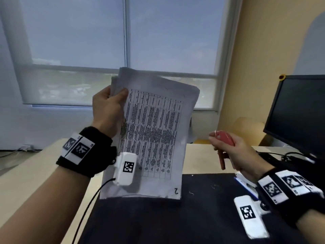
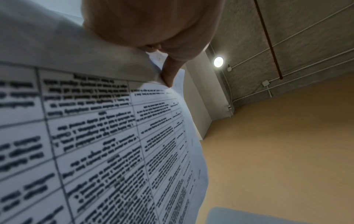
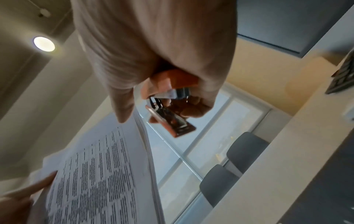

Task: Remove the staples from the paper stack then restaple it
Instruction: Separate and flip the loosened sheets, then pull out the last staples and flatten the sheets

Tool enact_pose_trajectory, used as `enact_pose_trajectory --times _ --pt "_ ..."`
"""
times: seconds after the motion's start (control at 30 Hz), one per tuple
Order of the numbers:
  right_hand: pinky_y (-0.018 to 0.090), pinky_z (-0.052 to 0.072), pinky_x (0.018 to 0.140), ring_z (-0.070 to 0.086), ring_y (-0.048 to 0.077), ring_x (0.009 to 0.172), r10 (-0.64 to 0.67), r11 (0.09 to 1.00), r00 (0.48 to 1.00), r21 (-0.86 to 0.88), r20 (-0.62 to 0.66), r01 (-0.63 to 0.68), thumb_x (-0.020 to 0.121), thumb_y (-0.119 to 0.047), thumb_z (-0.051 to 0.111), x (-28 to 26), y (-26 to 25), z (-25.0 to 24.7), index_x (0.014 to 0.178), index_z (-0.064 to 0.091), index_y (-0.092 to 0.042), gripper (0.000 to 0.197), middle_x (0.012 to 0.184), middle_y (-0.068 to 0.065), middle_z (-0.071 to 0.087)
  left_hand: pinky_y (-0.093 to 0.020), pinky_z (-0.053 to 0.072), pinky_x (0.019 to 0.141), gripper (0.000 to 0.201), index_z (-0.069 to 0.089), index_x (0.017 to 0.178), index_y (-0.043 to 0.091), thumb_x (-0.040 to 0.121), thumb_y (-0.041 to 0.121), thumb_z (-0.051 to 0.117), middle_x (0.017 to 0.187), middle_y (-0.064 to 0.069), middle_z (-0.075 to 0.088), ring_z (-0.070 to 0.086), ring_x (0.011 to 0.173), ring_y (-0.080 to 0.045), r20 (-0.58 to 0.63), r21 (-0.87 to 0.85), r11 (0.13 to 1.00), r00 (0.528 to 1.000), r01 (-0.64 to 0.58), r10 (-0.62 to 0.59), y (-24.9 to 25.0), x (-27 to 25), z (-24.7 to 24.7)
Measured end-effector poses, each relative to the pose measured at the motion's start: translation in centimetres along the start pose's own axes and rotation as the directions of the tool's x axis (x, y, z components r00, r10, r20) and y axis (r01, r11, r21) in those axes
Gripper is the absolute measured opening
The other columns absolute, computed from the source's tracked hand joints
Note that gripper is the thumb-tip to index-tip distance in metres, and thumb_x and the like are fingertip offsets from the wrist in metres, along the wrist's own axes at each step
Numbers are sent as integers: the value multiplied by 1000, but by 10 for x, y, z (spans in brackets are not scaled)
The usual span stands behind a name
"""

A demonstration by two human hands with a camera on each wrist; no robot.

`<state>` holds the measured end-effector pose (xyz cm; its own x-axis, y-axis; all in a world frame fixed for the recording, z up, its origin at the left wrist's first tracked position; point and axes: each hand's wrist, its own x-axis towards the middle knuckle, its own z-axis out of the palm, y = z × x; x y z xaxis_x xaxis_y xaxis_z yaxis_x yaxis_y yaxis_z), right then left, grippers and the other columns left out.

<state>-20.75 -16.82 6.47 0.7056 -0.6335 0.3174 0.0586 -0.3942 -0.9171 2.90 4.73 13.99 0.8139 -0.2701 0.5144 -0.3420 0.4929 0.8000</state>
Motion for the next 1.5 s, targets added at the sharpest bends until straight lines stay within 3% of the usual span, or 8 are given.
enact_pose_trajectory --times 0.2,0.3,0.47,0.63,0.73,1.0,1.23,1.5 --pt "42 58 90 71 30 97 -54 983 998 178 13 51 74 -34 79 5 -26 41 102 60 -5 44 99 19 69 -43 63 77 11 69 98 3 95 2 59 90 -13 77 76 85 -27 14 -80 994 997 76 -76 45 -3 -12" --pt "38 57 76 66 20 76 -78 987 996 146 40 72 74 -41 79 2 -47 56 94 62 -1 48 83 17 69 -18 60 63 12 68 97 6 97 4 56 77 2 79 76 74 -8 54 -85 974 977 211 -207 57 -2 -17" --pt "48 59 81 71 38 89 -38 990 996 139 85 26 79 -22 81 -13 -61 46 105 66 2 38 101 22 73 -35 49 107 27 70 118 7 94 18 63 117 -3 74 70 108 -13 99 -28 857 854 515 -510 35 4 -30" --pt "39 61 77 74 30 90 131 987 978 76 161 -145 83 -6 73 -52 -41 21 114 64 -3 32 101 14 76 -22 56 58 30 66 120 5 93 16 64 81 -7 75 66 62 -15 134 330 756 765 565 -630 -19 -16 -31" --pt "49 57 88 73 33 93 264 962 952 27 152 -271 84 -3 72 -73 -13 13 113 66 -3 29 102 15 76 -29 59 65 39 67 121 3 86 20 73 110 -17 75 70 80 -23 209 570 657 686 494 -697 -46 -34 -30" --pt "31 60 78 74 21 93 398 917 891 -113 218 -382 85 -1 71 -85 35 -2 119 59 -8 37 102 4 77 -24 47 60 44 74 80 4 69 44 87 72 -5 68 59 62 -17 264 890 447 690 96 -674 -95 -48 9" --pt "32 55 92 70 9 97 396 874 884 -399 247 -279 86 -23 75 -72 49 -12 117 59 -22 35 105 -7 74 -26 54 74 20 75 94 22 89 40 70 86 3 75 68 76 -15 537 834 490 578 -254 -614 -106 -48 38" --pt "29 38 70 55 19 96 157 697 988 -707 -19 -124 94 -32 58 -31 10 10 119 47 -13 33 107 2 56 -20 39 54 28 66 65 28 92 28 66 47 18 55 49 50 -2 553 810 554 566 -193 -611 -130 -48 52"
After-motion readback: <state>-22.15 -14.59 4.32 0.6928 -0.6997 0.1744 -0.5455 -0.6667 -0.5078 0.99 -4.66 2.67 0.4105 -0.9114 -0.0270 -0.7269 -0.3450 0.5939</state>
